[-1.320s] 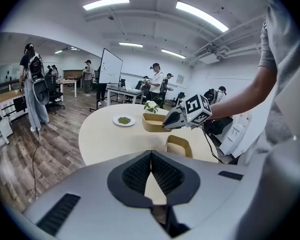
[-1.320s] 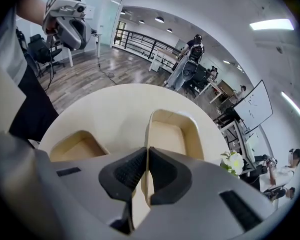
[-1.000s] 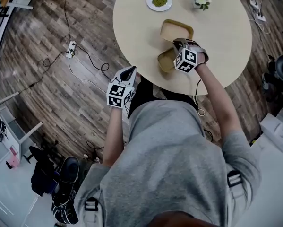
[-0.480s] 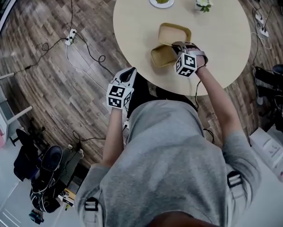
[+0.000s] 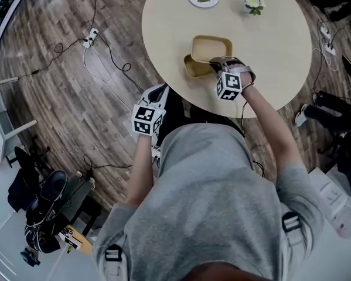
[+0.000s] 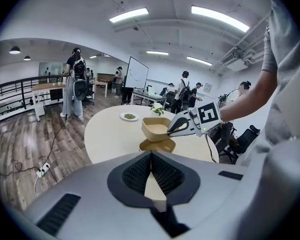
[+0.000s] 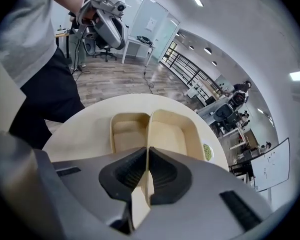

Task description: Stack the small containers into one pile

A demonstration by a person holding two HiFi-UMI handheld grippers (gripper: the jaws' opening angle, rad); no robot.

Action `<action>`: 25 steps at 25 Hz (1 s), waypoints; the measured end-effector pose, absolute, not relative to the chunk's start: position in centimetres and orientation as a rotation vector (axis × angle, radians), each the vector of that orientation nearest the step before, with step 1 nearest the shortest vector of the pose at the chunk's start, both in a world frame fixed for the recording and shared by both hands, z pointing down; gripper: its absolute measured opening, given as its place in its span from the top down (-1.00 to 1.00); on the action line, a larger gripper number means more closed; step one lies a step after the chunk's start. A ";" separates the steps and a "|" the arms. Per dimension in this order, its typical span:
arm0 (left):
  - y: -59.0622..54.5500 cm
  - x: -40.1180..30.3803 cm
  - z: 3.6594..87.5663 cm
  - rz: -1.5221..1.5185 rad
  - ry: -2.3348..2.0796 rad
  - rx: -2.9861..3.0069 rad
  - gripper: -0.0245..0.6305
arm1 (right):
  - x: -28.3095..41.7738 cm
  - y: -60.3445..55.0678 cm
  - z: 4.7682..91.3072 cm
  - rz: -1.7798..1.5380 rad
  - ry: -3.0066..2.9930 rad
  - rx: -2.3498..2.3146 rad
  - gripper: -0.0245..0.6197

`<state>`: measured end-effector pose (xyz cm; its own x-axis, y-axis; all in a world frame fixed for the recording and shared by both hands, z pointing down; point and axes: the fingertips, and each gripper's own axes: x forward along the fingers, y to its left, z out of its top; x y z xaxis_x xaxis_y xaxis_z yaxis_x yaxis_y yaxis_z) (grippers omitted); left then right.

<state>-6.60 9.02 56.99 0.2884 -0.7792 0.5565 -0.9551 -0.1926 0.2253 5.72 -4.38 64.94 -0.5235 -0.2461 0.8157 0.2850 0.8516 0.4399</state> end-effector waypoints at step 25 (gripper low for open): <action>13.4 -6.1 57.4 0.407 -1.674 1.893 0.87 | 6.1 1.7 67.9 -0.719 -2.024 -0.400 0.86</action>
